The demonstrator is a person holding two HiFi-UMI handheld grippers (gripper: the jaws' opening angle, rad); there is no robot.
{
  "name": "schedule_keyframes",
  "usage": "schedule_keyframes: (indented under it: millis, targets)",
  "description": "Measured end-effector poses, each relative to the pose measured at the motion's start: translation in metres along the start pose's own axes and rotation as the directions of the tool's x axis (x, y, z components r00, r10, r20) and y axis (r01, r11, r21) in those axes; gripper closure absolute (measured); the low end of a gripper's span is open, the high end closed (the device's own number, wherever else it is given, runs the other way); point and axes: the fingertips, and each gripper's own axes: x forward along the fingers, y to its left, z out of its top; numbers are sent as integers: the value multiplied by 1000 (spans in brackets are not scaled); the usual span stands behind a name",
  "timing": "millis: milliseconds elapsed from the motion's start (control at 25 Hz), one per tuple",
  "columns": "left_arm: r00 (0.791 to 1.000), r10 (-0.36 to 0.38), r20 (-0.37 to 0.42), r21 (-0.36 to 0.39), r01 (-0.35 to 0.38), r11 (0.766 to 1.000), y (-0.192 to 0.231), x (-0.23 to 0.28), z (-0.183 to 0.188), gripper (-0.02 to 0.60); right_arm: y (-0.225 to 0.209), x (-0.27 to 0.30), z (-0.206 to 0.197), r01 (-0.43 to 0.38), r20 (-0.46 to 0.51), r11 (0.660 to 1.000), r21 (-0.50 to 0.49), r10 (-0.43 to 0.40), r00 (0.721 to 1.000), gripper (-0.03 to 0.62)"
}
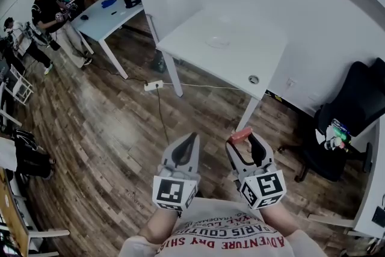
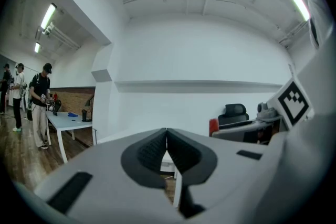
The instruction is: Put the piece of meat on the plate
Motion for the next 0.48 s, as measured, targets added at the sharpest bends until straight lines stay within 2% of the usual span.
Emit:
schedule_keyframes:
  millis: [240, 480]
  targets:
    - [1000, -10, -9, -16, 10, 1000, 46, 38, -7, 574, -12, 54, 1, 36, -16, 999, -3, -36, 999, 315]
    - [999, -45, 6, -28, 45, 999, 119, 91, 3, 574, -13, 133, 19, 80, -16, 997, -6, -80, 997, 315]
